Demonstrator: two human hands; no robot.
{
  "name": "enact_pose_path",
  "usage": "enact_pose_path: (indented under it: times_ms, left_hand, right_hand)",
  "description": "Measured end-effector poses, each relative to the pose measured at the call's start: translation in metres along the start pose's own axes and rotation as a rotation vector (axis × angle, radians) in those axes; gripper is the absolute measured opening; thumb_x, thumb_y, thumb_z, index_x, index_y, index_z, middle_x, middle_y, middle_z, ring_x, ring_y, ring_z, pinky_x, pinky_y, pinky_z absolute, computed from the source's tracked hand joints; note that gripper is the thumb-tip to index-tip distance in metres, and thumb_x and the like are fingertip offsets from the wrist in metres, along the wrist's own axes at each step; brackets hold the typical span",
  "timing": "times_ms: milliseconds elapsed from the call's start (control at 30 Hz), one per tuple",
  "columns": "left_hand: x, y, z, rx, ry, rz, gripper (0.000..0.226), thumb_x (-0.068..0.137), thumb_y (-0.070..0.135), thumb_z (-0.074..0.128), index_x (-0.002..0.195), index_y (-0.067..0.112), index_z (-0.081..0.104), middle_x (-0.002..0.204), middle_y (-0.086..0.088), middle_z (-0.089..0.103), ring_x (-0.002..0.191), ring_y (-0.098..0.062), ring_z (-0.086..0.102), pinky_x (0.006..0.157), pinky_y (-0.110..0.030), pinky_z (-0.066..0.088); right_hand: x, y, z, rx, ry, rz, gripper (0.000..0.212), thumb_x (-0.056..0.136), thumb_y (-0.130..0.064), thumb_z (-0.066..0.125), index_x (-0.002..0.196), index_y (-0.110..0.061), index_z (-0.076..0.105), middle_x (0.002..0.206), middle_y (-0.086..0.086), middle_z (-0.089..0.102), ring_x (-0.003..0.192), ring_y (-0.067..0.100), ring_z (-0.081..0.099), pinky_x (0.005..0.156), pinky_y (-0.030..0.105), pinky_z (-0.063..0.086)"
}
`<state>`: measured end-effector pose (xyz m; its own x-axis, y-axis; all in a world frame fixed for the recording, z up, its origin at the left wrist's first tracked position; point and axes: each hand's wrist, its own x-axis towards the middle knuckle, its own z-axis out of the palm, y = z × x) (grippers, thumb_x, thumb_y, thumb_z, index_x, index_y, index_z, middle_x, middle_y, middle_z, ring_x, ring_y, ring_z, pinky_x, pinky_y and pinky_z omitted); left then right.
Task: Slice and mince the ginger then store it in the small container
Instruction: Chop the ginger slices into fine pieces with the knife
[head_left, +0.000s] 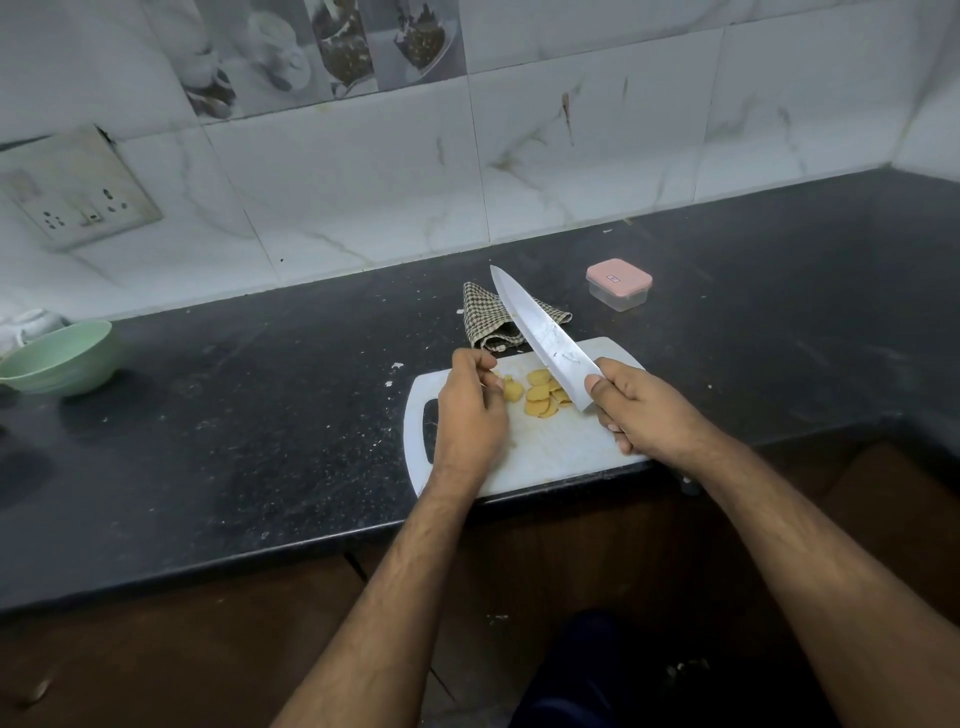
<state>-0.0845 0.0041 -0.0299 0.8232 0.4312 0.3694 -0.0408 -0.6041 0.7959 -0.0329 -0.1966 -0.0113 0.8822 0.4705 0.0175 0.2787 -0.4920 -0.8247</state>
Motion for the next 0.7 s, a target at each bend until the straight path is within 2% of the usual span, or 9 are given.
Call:
enact_pose_path:
  times_ms: [67, 167, 267, 333, 467, 600, 700]
  left_hand:
    - [0.002, -0.001, 0.0, 0.036, 0.009, -0.041, 0.017, 0.098, 0.011, 0.059, 0.113, 0.019, 0.057, 0.104, 0.004, 0.061, 0.085, -0.007, 0.056, 0.076, -0.023, 0.048]
    - [0.002, 0.001, 0.002, 0.177, -0.073, -0.099, 0.026, 0.094, 0.028, 0.072, 0.116, 0.016, 0.064, 0.115, 0.002, 0.05, 0.093, -0.01, 0.054, 0.086, -0.023, 0.044]
    - [0.003, 0.004, 0.006, 0.227, -0.08, -0.084, 0.027, 0.093, 0.029, 0.074, 0.113, 0.013, 0.066, 0.111, 0.001, 0.052, 0.094, -0.013, 0.058, 0.091, -0.029, 0.051]
    - [0.003, 0.004, 0.006, 0.185, -0.07, -0.084, 0.022, 0.092, 0.025, 0.076, 0.108, 0.016, 0.064, 0.105, 0.002, 0.056, 0.088, -0.013, 0.059, 0.087, -0.031, 0.054]
    - [0.001, 0.003, 0.004, 0.063, -0.067, -0.093, 0.021, 0.09, 0.015, 0.076, 0.095, 0.022, 0.057, 0.086, 0.007, 0.063, 0.067, -0.005, 0.054, 0.068, -0.023, 0.051]
    - [0.0, 0.001, 0.002, -0.031, -0.069, -0.107, 0.02, 0.092, 0.017, 0.073, 0.102, 0.027, 0.058, 0.081, 0.008, 0.061, 0.065, -0.005, 0.054, 0.062, -0.023, 0.048]
    - [0.001, -0.002, -0.007, -0.154, -0.046, -0.138, 0.022, 0.09, 0.026, 0.072, 0.107, 0.037, 0.064, 0.083, 0.001, 0.065, 0.071, -0.015, 0.063, 0.068, -0.031, 0.053]
  right_hand:
    - [-0.001, 0.0, 0.0, -0.013, 0.005, -0.005, 0.022, 0.106, -0.043, 0.038, 0.099, -0.036, 0.057, 0.07, -0.003, 0.059, 0.055, 0.01, 0.055, 0.066, 0.037, 0.055]
    - [-0.001, -0.002, 0.001, -0.022, 0.013, -0.009, 0.023, 0.106, -0.043, 0.037, 0.096, -0.034, 0.056, 0.07, -0.004, 0.059, 0.054, 0.01, 0.055, 0.066, 0.036, 0.055]
    - [-0.001, -0.002, 0.001, -0.032, 0.014, 0.001, 0.023, 0.106, -0.043, 0.038, 0.1, -0.033, 0.057, 0.07, -0.004, 0.059, 0.054, 0.009, 0.055, 0.065, 0.034, 0.054]
    - [-0.001, -0.002, 0.0, -0.03, 0.013, 0.0, 0.022, 0.106, -0.043, 0.038, 0.101, -0.033, 0.057, 0.07, -0.004, 0.059, 0.054, 0.009, 0.055, 0.065, 0.034, 0.055]
    - [-0.001, -0.001, 0.0, -0.026, 0.018, 0.002, 0.021, 0.106, -0.043, 0.038, 0.101, -0.035, 0.057, 0.07, -0.004, 0.058, 0.054, 0.009, 0.054, 0.062, 0.031, 0.053]
    - [-0.001, -0.001, 0.001, -0.027, 0.021, 0.001, 0.02, 0.106, -0.042, 0.038, 0.099, -0.036, 0.056, 0.069, -0.004, 0.058, 0.054, 0.009, 0.054, 0.062, 0.031, 0.052]
    - [-0.001, -0.001, 0.002, -0.024, 0.021, 0.007, 0.02, 0.106, -0.043, 0.038, 0.103, -0.036, 0.057, 0.07, -0.004, 0.059, 0.055, 0.009, 0.055, 0.063, 0.031, 0.053]
